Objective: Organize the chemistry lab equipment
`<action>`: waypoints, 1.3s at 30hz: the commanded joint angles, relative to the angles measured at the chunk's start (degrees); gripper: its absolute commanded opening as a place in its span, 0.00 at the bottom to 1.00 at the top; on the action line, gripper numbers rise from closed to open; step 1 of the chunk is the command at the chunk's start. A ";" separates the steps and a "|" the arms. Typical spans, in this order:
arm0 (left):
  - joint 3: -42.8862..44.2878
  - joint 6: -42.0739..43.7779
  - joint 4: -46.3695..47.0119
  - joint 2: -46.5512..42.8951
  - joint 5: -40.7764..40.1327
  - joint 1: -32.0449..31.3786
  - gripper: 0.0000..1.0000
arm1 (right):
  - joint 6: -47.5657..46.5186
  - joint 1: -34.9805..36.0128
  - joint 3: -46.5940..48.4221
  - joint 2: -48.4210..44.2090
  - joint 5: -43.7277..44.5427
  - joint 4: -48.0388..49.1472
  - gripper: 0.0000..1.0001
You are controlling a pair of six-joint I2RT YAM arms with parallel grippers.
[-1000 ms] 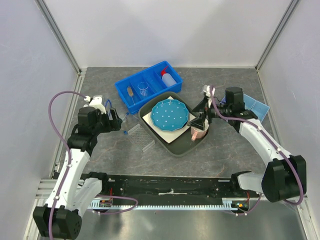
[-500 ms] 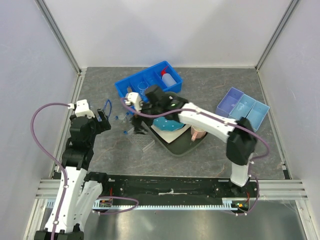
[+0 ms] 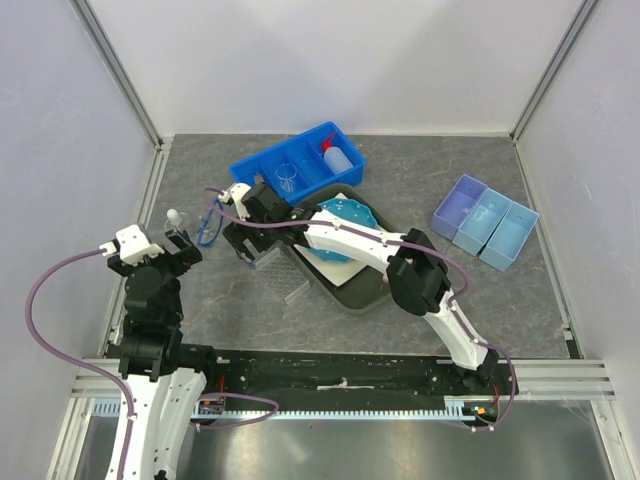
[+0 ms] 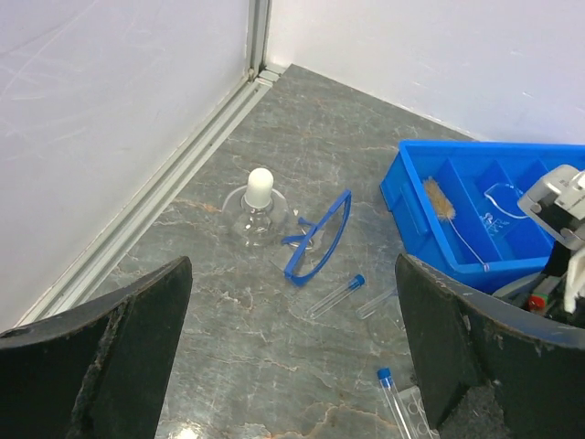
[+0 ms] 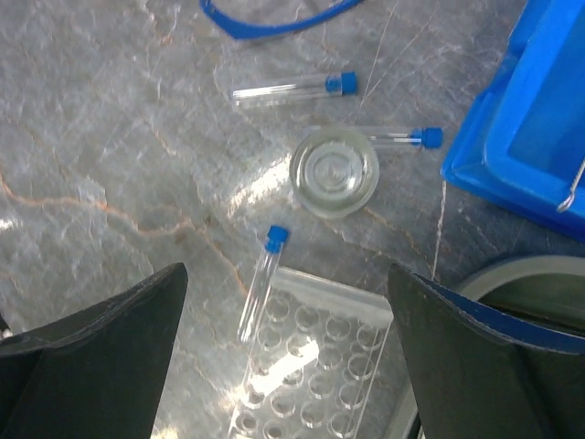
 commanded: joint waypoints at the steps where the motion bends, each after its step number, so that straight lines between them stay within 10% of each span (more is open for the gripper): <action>1: -0.36 -1.13 3.36 -0.70 -2.21 0.27 0.98 | 5.35 0.01 5.84 3.85 4.53 3.53 0.98; 39: -0.71 0.89 4.23 -3.08 -0.02 0.27 0.98 | 3.25 0.18 8.75 13.35 9.81 12.32 0.69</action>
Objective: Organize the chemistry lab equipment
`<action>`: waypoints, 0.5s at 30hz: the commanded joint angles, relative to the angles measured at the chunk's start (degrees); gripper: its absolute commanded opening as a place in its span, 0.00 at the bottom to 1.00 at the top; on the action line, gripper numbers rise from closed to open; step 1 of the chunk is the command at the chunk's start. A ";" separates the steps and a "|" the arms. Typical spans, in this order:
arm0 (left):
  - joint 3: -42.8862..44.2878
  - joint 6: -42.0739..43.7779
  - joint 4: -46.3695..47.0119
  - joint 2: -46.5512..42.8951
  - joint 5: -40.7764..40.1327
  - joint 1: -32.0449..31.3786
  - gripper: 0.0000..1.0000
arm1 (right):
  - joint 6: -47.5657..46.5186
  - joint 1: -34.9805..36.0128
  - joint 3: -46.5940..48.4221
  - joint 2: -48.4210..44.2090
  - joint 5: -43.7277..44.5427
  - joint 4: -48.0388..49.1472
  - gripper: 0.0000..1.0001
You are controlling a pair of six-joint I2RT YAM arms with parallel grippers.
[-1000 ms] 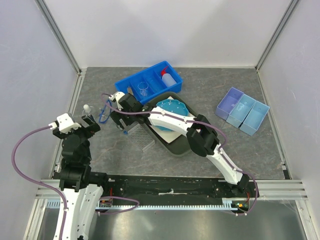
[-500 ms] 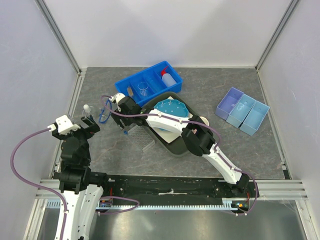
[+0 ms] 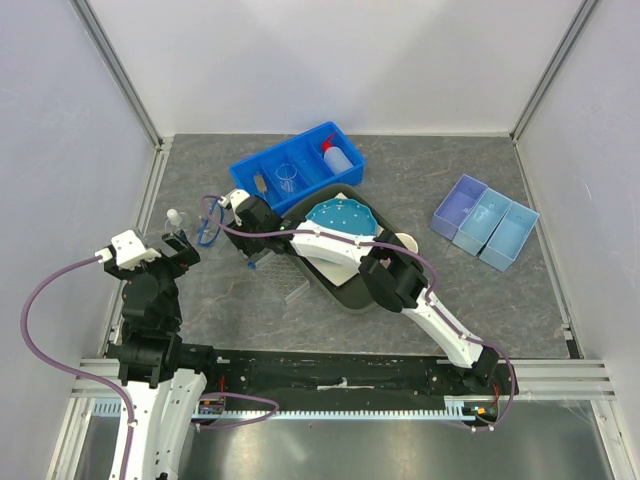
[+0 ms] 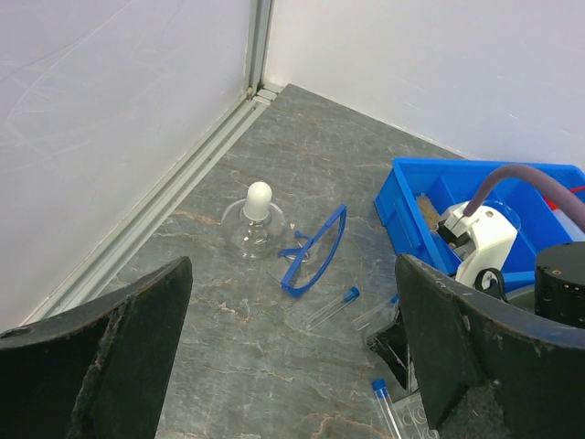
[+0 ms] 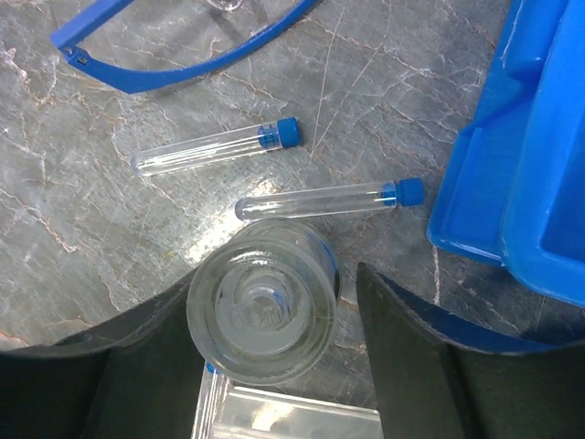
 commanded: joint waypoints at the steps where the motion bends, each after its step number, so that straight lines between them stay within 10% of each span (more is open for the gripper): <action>1: -0.18 0.85 3.32 -0.30 0.57 0.27 0.98 | -0.82 0.16 2.41 0.26 0.98 2.01 0.65; 15: -0.18 0.85 3.23 -0.04 0.84 0.19 0.97 | -1.35 0.42 -3.30 -7.73 -4.29 5.34 0.29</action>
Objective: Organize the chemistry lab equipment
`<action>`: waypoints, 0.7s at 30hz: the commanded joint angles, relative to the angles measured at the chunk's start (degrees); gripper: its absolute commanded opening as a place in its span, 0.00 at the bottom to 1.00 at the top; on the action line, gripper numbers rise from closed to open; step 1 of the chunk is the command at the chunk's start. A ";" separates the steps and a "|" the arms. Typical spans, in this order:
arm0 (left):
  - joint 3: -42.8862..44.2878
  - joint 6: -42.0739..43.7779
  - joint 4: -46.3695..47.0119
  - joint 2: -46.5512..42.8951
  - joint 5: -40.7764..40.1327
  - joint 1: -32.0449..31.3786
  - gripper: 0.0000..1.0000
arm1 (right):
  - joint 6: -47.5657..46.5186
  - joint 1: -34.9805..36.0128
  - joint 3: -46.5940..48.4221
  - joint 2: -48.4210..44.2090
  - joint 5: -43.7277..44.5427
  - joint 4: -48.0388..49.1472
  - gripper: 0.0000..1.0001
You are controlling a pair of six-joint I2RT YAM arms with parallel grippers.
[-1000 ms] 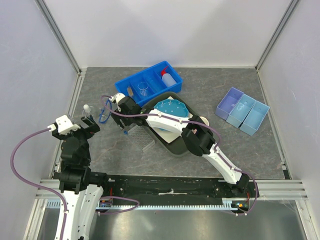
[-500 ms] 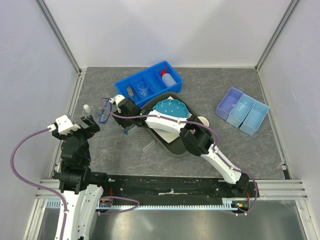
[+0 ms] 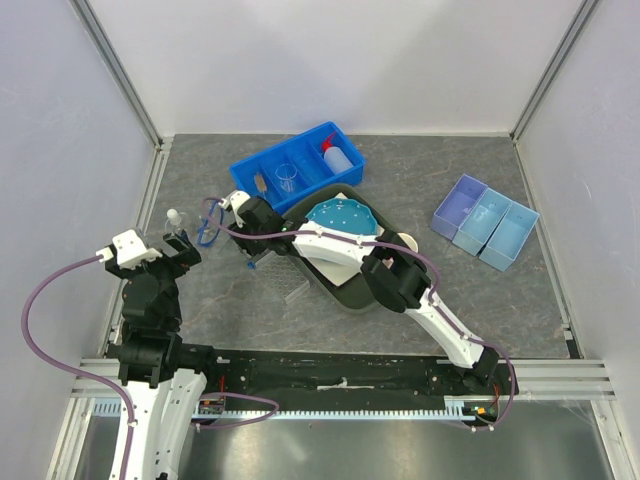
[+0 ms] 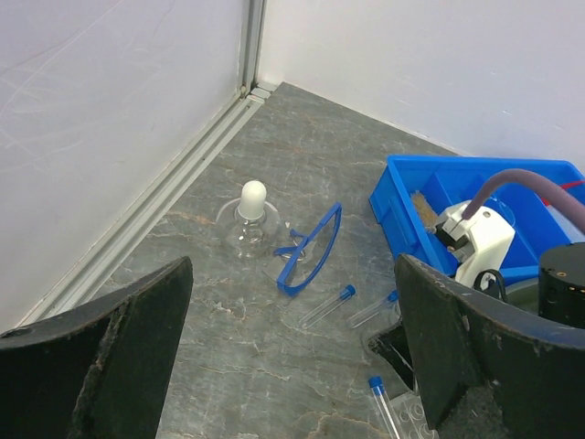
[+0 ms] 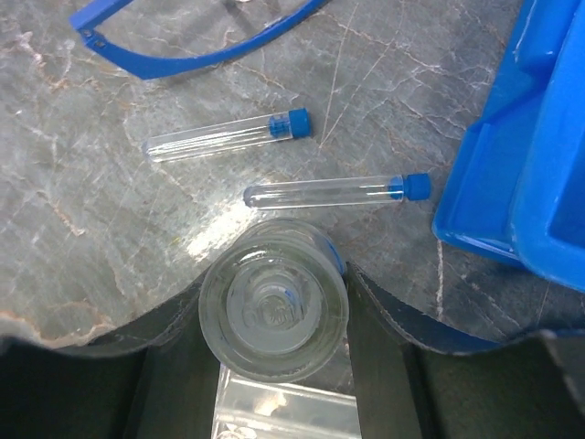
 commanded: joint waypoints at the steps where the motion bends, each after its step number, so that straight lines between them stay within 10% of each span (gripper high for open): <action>1: -0.14 0.93 3.14 0.03 -0.12 0.27 0.97 | 0.64 0.38 -1.12 -8.13 -3.70 3.66 0.29; 21: -0.14 1.11 2.88 -0.24 -0.12 0.27 0.97 | -7.18 -8.12 -20.26 -40.29 -10.21 -4.06 0.28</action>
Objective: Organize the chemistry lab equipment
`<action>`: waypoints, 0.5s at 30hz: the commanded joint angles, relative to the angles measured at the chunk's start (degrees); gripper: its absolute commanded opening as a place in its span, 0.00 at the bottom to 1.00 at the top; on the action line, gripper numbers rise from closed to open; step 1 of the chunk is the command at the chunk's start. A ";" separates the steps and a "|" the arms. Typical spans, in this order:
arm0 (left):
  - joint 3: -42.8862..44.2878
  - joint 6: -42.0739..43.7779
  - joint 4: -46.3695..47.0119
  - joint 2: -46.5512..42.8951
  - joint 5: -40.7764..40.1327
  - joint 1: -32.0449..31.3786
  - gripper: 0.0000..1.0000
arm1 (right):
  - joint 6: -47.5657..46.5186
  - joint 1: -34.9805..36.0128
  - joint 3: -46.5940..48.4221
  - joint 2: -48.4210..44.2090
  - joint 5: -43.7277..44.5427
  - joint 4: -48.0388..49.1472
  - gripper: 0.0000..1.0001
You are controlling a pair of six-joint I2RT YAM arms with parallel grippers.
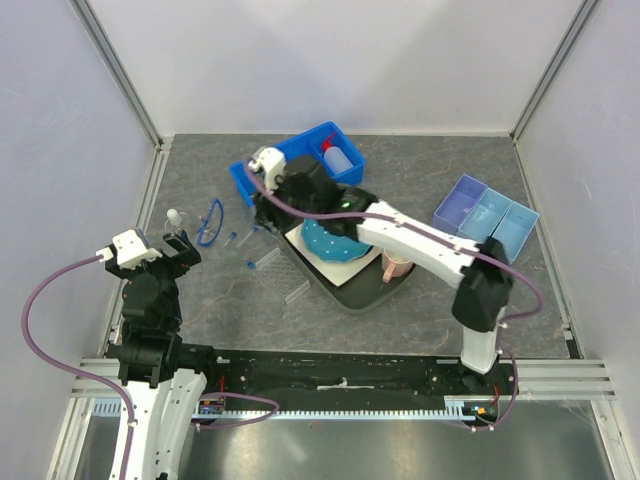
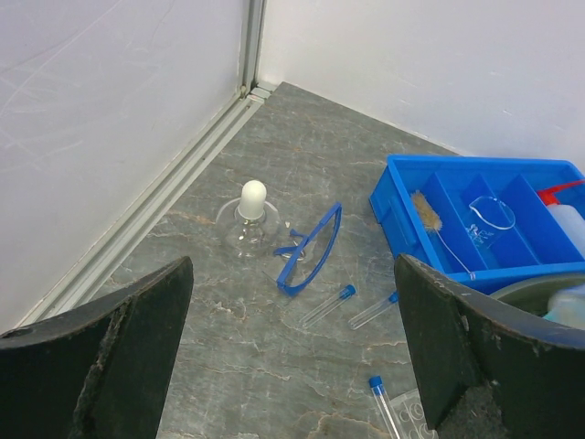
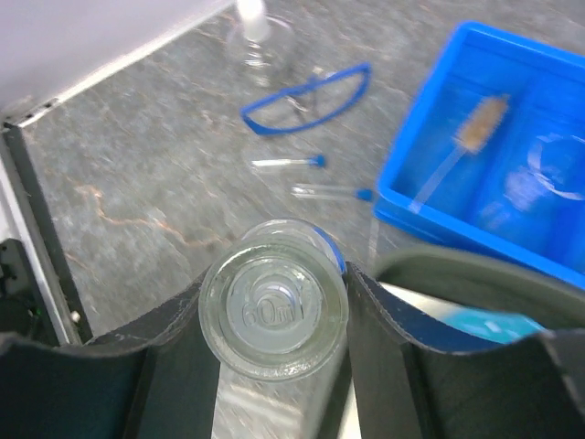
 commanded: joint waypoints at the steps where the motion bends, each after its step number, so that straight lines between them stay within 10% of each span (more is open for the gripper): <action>1: -0.14 1.11 2.81 -0.24 0.22 0.27 0.96 | -5.25 -7.00 -7.15 -13.03 -0.20 -2.73 0.28; 15: -0.31 0.93 3.43 0.12 2.69 0.27 0.96 | -6.40 -54.60 -29.42 -32.59 -3.62 -4.67 0.29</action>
